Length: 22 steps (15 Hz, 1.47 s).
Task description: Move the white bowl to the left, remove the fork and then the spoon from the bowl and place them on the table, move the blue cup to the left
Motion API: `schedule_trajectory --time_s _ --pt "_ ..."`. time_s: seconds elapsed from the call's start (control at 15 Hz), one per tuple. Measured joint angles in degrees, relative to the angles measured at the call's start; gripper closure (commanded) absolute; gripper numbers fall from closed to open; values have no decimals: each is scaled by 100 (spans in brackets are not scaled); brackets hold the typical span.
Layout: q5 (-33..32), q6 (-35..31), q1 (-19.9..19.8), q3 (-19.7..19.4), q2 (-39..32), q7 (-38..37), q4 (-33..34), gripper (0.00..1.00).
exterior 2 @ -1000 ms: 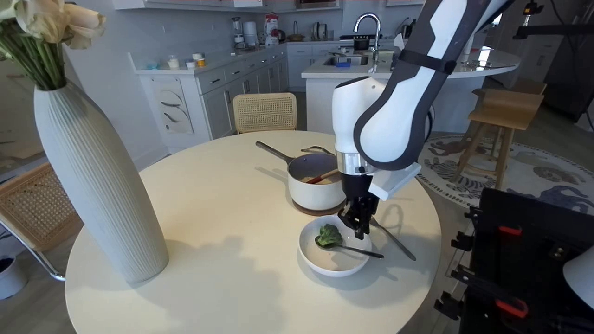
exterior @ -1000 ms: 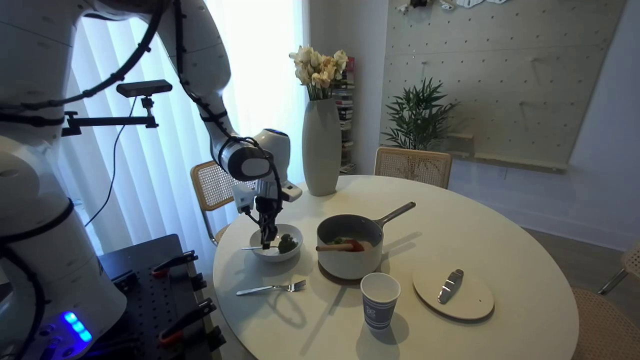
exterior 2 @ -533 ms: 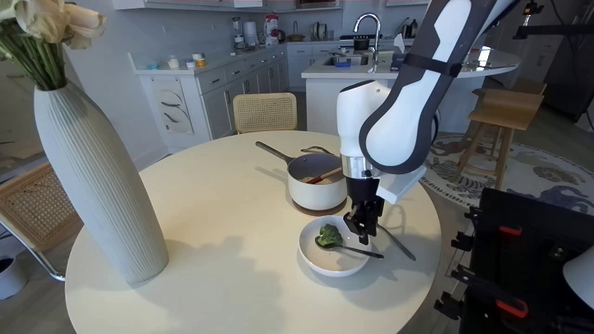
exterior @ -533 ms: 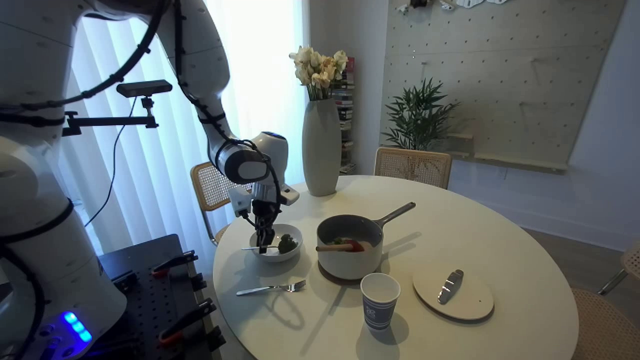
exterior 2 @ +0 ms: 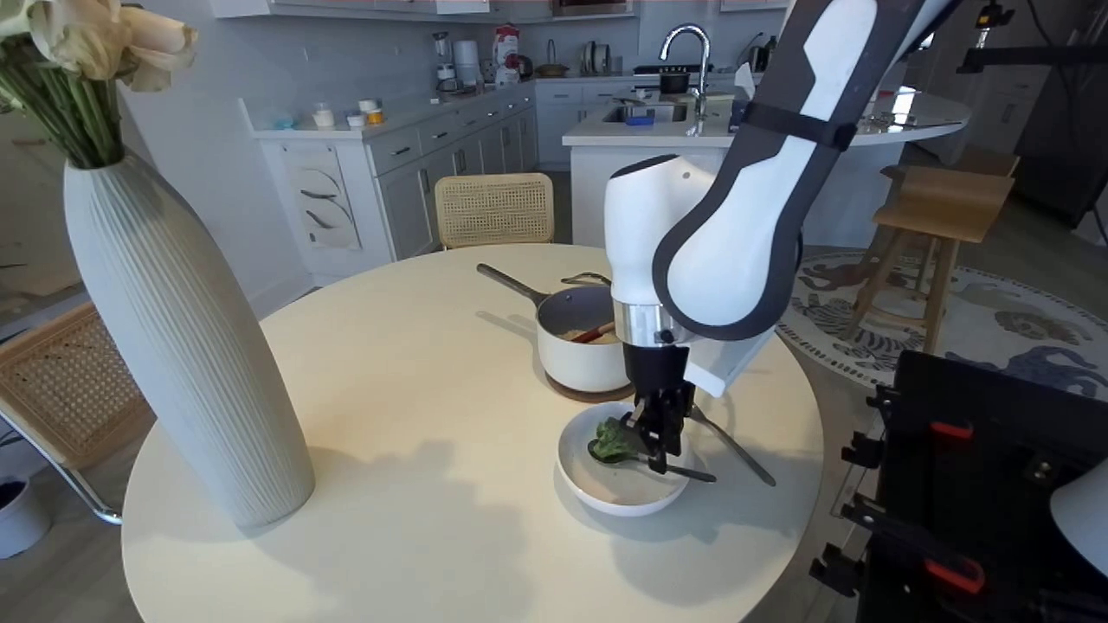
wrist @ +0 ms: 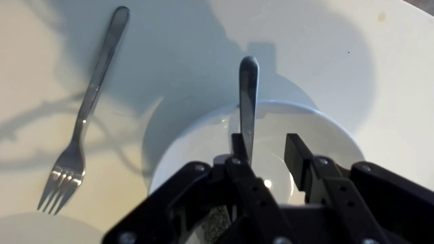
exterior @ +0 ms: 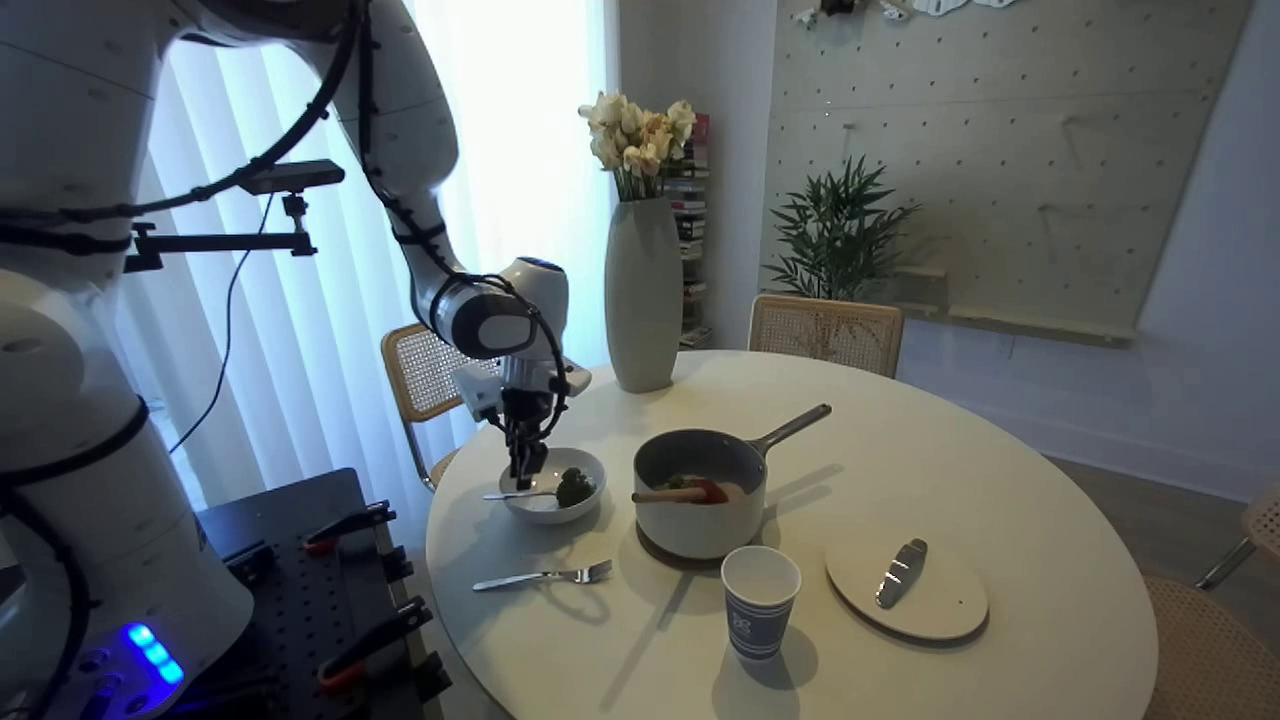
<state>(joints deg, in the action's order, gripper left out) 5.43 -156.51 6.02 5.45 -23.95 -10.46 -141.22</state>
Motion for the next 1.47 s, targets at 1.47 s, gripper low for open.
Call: schedule_trajectory --time_s 1.47 --pt "-52 1 388 -398 -402 -144 299 56"
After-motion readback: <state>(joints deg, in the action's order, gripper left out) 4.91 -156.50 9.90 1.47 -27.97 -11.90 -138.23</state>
